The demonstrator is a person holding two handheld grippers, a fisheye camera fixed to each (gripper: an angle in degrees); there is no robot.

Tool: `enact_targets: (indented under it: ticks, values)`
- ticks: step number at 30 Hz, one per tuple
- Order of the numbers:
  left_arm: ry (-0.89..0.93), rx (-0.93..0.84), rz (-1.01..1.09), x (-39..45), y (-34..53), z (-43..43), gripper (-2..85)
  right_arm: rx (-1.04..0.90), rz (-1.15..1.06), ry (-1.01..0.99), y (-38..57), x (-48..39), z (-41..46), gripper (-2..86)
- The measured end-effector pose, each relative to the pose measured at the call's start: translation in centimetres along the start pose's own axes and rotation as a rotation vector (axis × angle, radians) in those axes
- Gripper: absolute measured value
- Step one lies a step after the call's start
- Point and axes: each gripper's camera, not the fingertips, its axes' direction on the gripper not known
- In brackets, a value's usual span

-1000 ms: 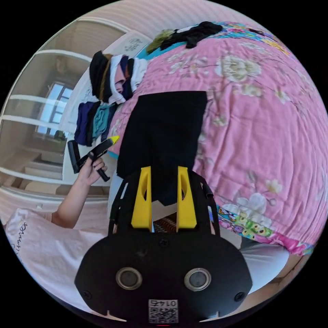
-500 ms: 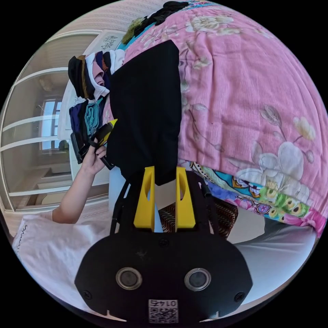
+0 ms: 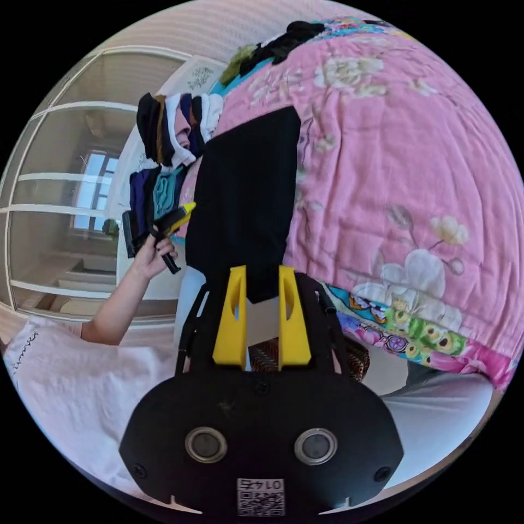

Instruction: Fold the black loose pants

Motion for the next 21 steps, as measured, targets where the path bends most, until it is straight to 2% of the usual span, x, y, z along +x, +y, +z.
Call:
enact_targets:
  ticks: [1,4,9,11,14,18,21]
  values:
    - [-0.001,-0.028,0.0,0.1,0.0,1.1,12.7,0.083,0.005,0.015,-0.2,0.1,-1.2,12.4]
    - [0.078,-0.036,-0.048,0.2,-0.2,3.2,11.7,0.165,0.019,0.054,-1.8,0.4,-2.1,13.9]
    - [0.139,-0.011,-0.08,0.6,-0.7,4.5,8.1,0.072,0.034,-0.019,-3.9,0.7,-0.4,9.9]
    - [0.154,0.005,-0.072,0.9,-0.8,4.6,6.5,0.054,0.001,0.009,-3.9,0.0,-0.6,7.1]
    - [0.169,0.016,-0.074,1.9,-1.1,4.9,5.4,0.041,-0.074,0.007,-3.3,-1.1,-2.4,3.6]
    - [0.194,0.029,-0.084,4.3,-1.7,5.8,4.7,0.05,-0.149,-0.099,-1.9,-1.5,-6.0,2.0]
    - [0.22,0.012,-0.049,7.7,-2.6,7.4,4.3,0.078,-0.193,-0.079,-1.0,-1.8,-9.5,1.6]
